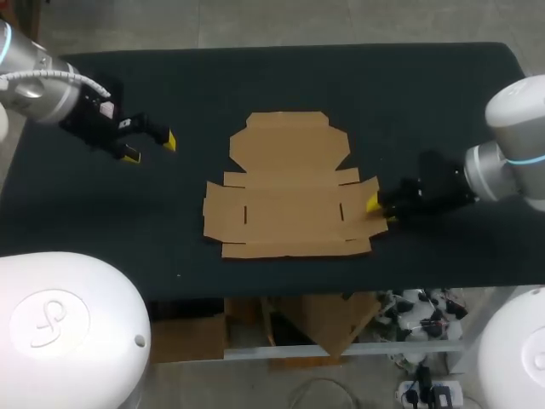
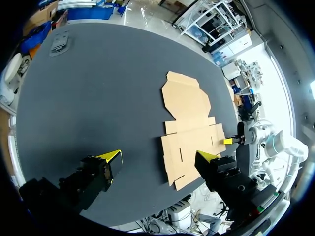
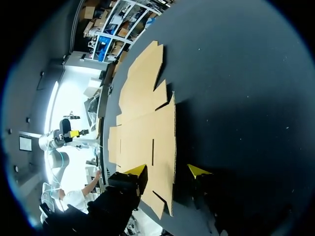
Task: Assemble the packaging by folding the flat box into shape, placing the metal phone stand inside, and closing the box properly
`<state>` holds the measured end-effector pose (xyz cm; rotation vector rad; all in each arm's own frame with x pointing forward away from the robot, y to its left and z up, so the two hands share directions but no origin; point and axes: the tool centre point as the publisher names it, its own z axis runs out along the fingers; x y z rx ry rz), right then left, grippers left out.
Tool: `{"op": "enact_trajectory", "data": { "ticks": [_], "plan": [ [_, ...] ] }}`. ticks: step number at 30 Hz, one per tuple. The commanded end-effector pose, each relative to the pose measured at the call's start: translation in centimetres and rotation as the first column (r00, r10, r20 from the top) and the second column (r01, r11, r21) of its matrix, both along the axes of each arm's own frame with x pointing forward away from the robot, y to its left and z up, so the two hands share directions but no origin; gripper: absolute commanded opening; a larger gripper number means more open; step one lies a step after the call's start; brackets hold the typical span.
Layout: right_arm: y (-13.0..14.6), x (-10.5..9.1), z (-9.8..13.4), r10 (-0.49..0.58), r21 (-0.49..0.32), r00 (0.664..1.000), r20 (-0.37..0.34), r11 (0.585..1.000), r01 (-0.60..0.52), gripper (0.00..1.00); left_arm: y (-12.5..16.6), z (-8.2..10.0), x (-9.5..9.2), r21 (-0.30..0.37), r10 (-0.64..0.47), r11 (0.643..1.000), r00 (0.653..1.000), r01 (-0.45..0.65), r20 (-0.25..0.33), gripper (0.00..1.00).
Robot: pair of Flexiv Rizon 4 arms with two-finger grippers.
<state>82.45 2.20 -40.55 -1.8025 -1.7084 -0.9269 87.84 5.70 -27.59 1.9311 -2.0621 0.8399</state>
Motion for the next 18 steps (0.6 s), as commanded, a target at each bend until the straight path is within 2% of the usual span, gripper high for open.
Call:
{"op": "enact_trajectory", "data": {
  "ticks": [1,8,18],
  "plan": [
    [-0.9,-0.6,1.6,-0.010,-0.022,1.000,0.009,1.000,0.010,1.00,-0.1,0.4,-0.1,0.008,0.004,1.000,1.000,-0.004,0.005,1.00],
    [-3.4,-0.2,4.8,-0.035,-0.059,0.998,0.055,0.998,0.038,0.97,-0.2,1.4,0.0,0.029,0.016,0.999,1.000,-0.017,0.025,1.00],
    [-6.1,2.4,8.0,-0.026,-0.098,0.997,0.075,0.995,0.034,0.96,-0.7,2.1,-0.3,0.053,0.019,0.998,0.999,-0.021,0.031,1.00]
  ]
}}
